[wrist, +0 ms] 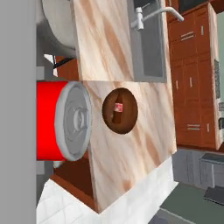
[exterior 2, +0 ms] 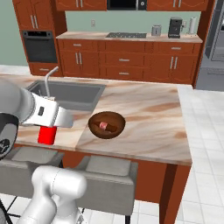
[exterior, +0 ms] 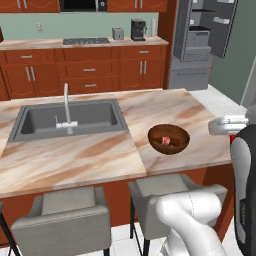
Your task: Open the fridge, grab two sodas, and place both sodas inside the bowl with ice on the dining counter.
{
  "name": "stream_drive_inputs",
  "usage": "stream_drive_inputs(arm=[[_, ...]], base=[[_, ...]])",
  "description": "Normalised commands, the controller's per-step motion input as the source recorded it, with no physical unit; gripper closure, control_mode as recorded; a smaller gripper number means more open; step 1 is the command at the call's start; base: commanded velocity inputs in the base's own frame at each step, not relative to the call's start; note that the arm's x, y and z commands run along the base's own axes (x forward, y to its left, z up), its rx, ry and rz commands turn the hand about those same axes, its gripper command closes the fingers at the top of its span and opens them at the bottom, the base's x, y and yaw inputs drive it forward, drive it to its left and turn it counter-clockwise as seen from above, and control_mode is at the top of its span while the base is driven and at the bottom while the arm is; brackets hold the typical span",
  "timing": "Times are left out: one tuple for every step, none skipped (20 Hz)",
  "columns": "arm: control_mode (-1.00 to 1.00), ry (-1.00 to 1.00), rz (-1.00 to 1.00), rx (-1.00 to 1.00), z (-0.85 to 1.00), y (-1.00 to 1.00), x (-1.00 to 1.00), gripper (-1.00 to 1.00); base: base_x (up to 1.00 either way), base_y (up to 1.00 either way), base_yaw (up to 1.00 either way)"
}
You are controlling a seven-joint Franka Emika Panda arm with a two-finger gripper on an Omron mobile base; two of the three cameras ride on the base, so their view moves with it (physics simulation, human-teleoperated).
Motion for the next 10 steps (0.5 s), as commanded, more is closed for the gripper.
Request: stream_drive_inputs(arm=[[-1.0,0.59,0.0,-0.15,0.0,0.41,1.0,1.0],[-1.0,0.6,0.0,-0.17,-0.03,0.48,1.0,1.0],[-1.0,0.58,0.0,-0.19,-0.1,0.5,1.0,1.0],[-1.0,0.51,0.0,-0.19,-0.2,0.48,1.0,1.0],[-1.0,0.45,0.03,-0.17,-0.32,0.38,1.0,1.0],[-1.0,0.42,0.05,-0.16,-0.43,0.31,1.0,1.0],[-1.0,0.4,0.08,-0.15,-0.51,0.21,1.0,1.0],[-1.0,0.36,0.11,-0.12,-0.58,0.06,0.95,1.0],[-1.0,0.33,0.15,-0.09,-0.64,0.0,0.92,1.0],[-1.0,0.29,0.19,-0.07,-0.66,0.0,0.8,1.0]], base=[[0.0,0.0,0.0],[0.0,0.0,0.0],[0.0,0.0,0.0],[0.0,0.0,0.0],[0.0,0.0,0.0],[0.0,0.0,0.0],[0.0,0.0,0.0],[0.0,0.0,0.0],[0.0,0.0,0.0],[0.0,0.0,0.0]])
